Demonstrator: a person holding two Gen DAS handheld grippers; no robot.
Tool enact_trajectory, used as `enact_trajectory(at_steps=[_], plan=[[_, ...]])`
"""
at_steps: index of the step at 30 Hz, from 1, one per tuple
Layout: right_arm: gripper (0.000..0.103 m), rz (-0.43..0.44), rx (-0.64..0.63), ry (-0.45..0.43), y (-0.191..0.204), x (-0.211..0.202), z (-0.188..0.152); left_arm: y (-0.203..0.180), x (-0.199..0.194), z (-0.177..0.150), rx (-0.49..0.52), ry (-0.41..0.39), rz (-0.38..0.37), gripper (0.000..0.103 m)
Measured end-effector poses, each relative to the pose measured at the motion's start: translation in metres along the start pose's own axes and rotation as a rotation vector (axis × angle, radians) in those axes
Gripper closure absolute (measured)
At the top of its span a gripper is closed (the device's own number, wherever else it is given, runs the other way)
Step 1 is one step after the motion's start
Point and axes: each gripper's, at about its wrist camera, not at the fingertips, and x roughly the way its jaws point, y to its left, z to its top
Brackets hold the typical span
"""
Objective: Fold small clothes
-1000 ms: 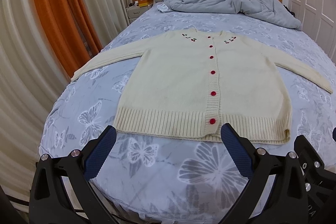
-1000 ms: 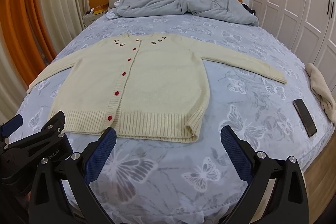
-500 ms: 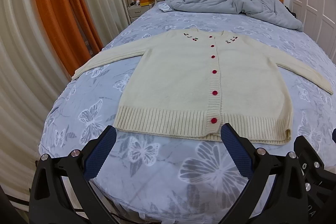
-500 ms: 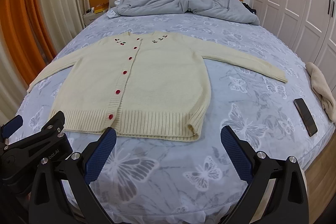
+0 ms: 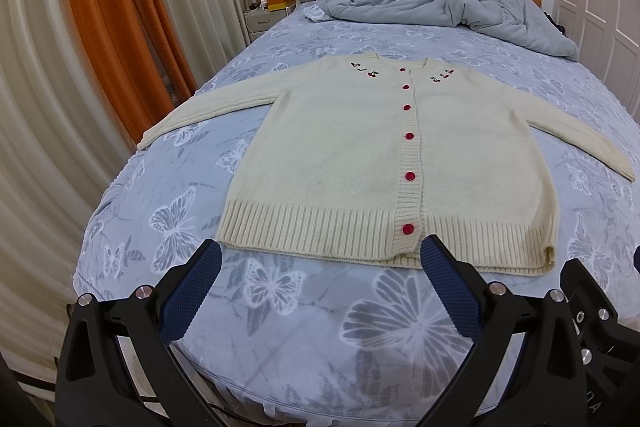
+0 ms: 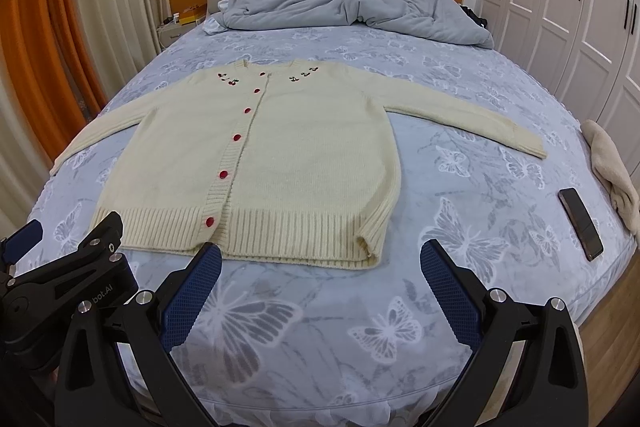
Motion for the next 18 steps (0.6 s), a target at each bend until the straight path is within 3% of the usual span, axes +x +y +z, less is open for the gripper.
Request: enact_trajectory(at_steps=[18], plan=[[0.005,-0.001,0.000,0.000,0.0005,-0.0003,-0.0006,-0.0001,0.0004,-0.0004,-0.001,0.002,-0.001,0.006]])
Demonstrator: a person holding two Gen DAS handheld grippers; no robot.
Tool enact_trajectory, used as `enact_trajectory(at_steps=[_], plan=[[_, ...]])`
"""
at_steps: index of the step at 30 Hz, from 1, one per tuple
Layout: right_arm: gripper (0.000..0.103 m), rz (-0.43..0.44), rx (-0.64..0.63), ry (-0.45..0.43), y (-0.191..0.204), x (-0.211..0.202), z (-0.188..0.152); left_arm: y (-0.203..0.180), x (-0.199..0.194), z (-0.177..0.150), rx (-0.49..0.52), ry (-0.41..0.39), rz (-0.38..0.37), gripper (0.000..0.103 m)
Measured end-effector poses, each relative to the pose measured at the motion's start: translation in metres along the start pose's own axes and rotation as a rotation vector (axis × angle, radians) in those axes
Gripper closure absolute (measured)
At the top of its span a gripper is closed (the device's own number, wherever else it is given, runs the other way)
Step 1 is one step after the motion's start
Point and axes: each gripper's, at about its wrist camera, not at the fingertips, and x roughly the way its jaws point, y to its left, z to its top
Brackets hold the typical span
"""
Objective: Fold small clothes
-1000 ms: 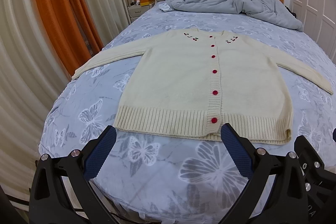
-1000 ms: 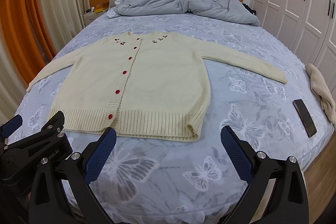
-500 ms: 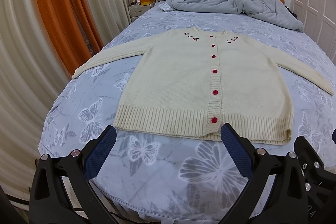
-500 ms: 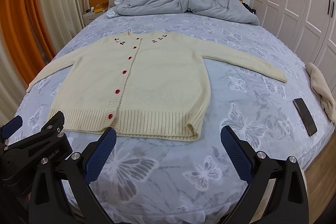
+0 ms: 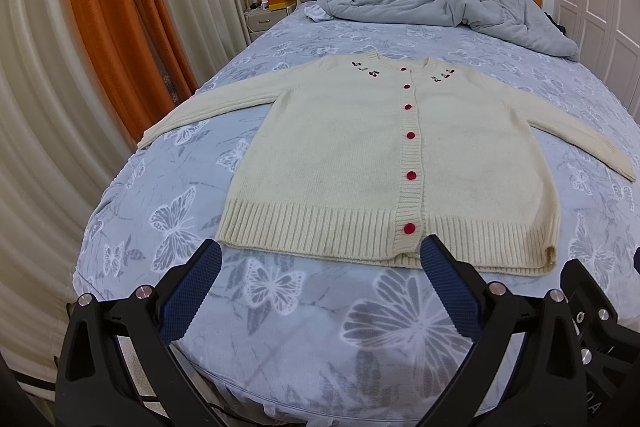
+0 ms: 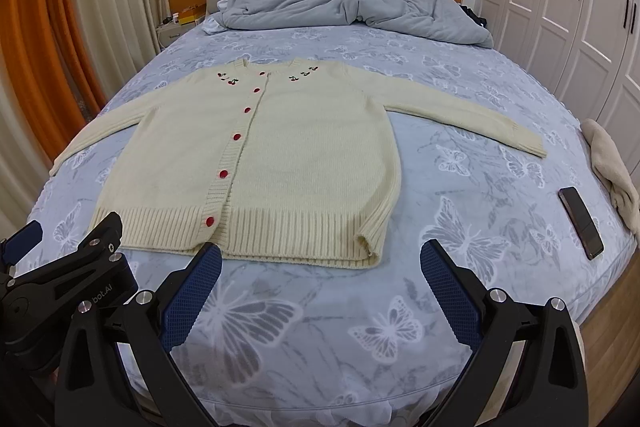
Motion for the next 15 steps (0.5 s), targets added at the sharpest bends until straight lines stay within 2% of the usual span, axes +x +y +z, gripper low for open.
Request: enact_trajectory(at_steps=[15], plan=[[0.005,0.001,0.008,0.023,-0.0014,0.0077,-0.0018,0.0025,0.0067,-0.0062,0.003,0.012,0.005,0.006]])
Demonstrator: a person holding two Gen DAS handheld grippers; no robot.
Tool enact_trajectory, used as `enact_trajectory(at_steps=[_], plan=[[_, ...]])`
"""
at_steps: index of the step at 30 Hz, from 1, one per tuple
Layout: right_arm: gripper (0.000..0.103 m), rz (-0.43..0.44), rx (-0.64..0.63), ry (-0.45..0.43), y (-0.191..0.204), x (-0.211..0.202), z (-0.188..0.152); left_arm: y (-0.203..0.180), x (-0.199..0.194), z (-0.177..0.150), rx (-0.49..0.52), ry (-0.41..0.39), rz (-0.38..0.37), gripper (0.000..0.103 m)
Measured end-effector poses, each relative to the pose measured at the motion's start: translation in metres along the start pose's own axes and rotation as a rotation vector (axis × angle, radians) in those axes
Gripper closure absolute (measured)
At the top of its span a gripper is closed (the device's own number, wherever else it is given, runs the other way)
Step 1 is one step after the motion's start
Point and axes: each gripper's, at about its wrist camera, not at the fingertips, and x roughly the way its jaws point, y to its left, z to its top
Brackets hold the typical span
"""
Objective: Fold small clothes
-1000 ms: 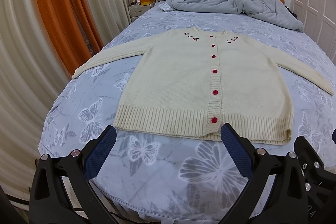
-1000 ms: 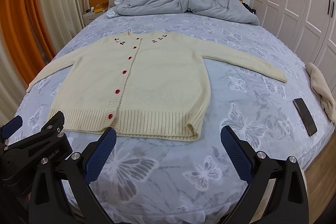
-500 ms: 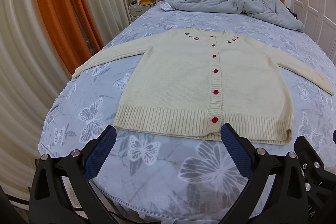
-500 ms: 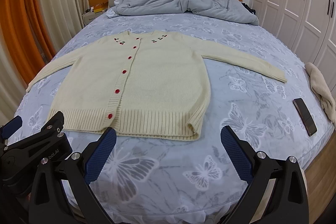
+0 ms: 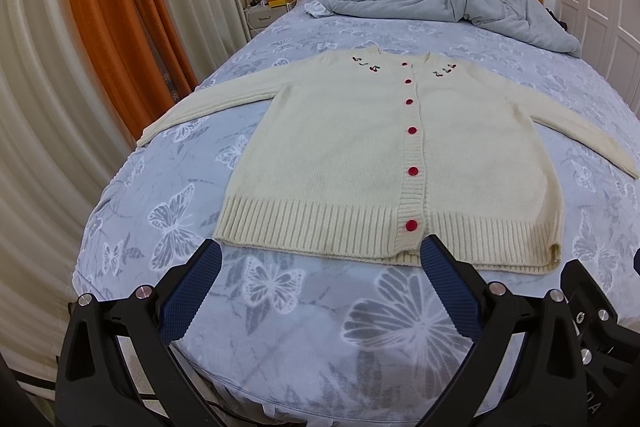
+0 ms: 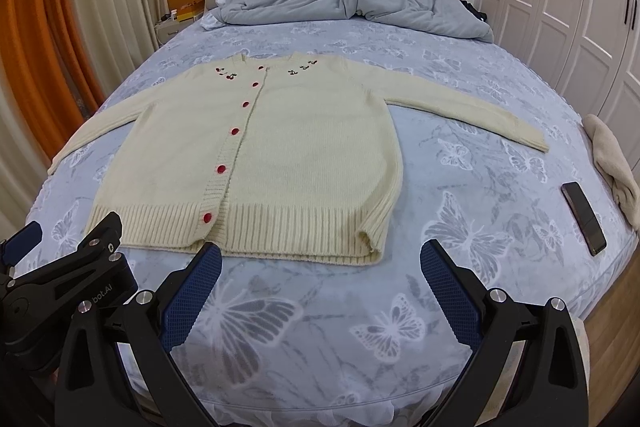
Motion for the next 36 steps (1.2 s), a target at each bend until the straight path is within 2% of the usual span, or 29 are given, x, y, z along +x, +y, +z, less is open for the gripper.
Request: enact_trajectory(at_steps=[5,8,12,14,16,20,26,30,33,35,36], plan=[[0.005,0.007,0.006,0.014,-0.002,0.010,0.000,-0.009,0.010,0.003,0.006,0.018,0.004,0.006],[0.005,0.056,-0.007,-0.001,-0.011,0.019,0.005,-0.009,0.015,0.007,-0.013,0.015,-0.025,0.005],[0.005,0.038,-0.018,-0.065,-0.042,0.034,0.020,-0.001,0.025,0.021,-0.084,0.002,-0.054,0.005],[0.005,0.016,0.013,-0.061,-0.070,0.051,0.034,0.005,0.036,0.030,-0.129,0.005,-0.064,0.005],[0.005,0.026,0.091,-0.046,-0.113,0.076,0.051,0.011,0.050,0.040,-0.155,0.004,-0.064,0.005],[0.005,0.114,0.299,-0.048,-0.211,0.129,0.080,0.014,0.068,0.055,-0.179,-0.015,-0.028,0.005],[0.005,0.081,0.694,-0.051,-0.361,0.218,0.100,0.012,0.094,0.076,-0.188,-0.044,0.005,0.005],[0.005,0.090,0.895,-0.068,-0.418,0.256,0.094,0.008,0.106,0.082,-0.198,-0.046,0.004,0.005],[0.006,0.111,0.962,-0.154,-0.436,0.266,0.093,0.005,0.118,0.084,-0.198,-0.034,0.008,0.005],[0.016,0.106,0.965,-0.181,-0.442,0.270,0.101,0.003,0.125,0.086,-0.202,-0.021,0.005,0.005],[0.039,0.134,0.971,-0.192,-0.447,0.275,0.107,0.004,0.128,0.087,-0.208,-0.017,-0.001,0.005]])
